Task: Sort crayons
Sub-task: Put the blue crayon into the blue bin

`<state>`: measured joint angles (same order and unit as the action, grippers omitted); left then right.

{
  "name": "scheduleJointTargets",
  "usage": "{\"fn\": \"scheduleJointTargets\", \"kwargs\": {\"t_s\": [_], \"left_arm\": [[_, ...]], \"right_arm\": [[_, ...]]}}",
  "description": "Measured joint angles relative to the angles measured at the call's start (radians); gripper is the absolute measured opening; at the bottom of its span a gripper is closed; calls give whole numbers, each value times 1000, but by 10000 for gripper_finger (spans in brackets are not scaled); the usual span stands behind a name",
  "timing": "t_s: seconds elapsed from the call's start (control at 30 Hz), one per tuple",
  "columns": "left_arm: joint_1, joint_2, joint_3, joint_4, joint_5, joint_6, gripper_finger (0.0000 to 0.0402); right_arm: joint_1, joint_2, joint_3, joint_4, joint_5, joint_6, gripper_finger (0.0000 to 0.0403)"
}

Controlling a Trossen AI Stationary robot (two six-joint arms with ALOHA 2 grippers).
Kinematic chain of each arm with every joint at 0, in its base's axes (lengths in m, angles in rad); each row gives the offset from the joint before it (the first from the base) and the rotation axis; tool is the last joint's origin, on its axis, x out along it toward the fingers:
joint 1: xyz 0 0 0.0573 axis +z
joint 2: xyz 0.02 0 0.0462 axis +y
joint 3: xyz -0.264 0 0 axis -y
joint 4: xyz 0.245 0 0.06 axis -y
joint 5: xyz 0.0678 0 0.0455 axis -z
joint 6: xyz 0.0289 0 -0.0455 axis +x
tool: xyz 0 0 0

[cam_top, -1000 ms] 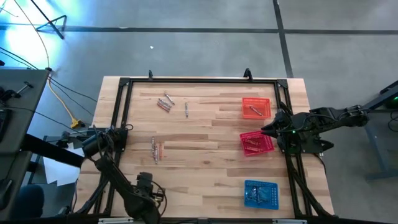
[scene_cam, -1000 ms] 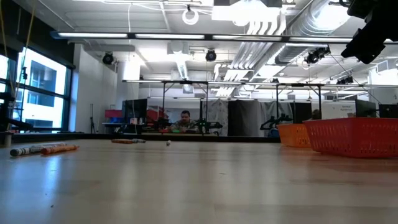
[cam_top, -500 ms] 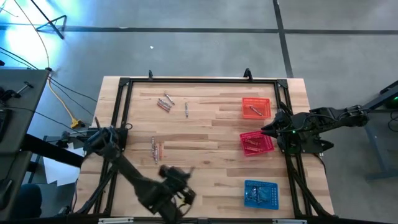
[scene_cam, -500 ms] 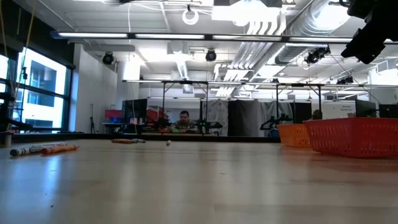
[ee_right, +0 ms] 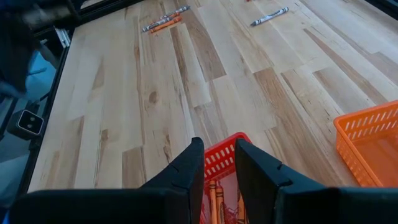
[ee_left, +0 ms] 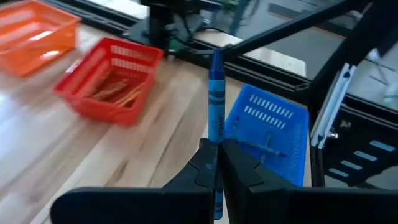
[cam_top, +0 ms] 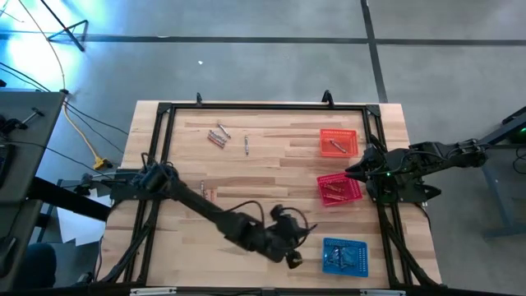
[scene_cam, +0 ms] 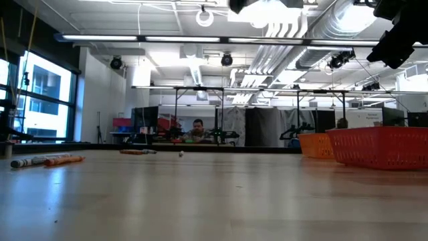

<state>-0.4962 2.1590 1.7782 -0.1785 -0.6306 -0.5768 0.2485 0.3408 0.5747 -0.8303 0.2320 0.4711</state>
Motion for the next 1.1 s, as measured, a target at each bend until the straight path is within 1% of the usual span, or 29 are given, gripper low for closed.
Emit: {"fn": "scheduleJointTargets", "kwargs": {"t_s": [0.1,0.47,0.77,1.0,1.1], "left_arm": [[26,38,-1,92,57,45,5],[67,148,-1,418,200,158,15],[85,230,0,618,319,268,17],[101,294,0,762,431,281,17],[104,311,-1,785,465,301,17]], "right_arm": [[0,0,0,0,0,0,84],[0,0,0,0,0,0,84],[0,0,0,0,0,0,84],[0,0,0,0,0,0,84],[0,0,0,0,0,0,84]]}}
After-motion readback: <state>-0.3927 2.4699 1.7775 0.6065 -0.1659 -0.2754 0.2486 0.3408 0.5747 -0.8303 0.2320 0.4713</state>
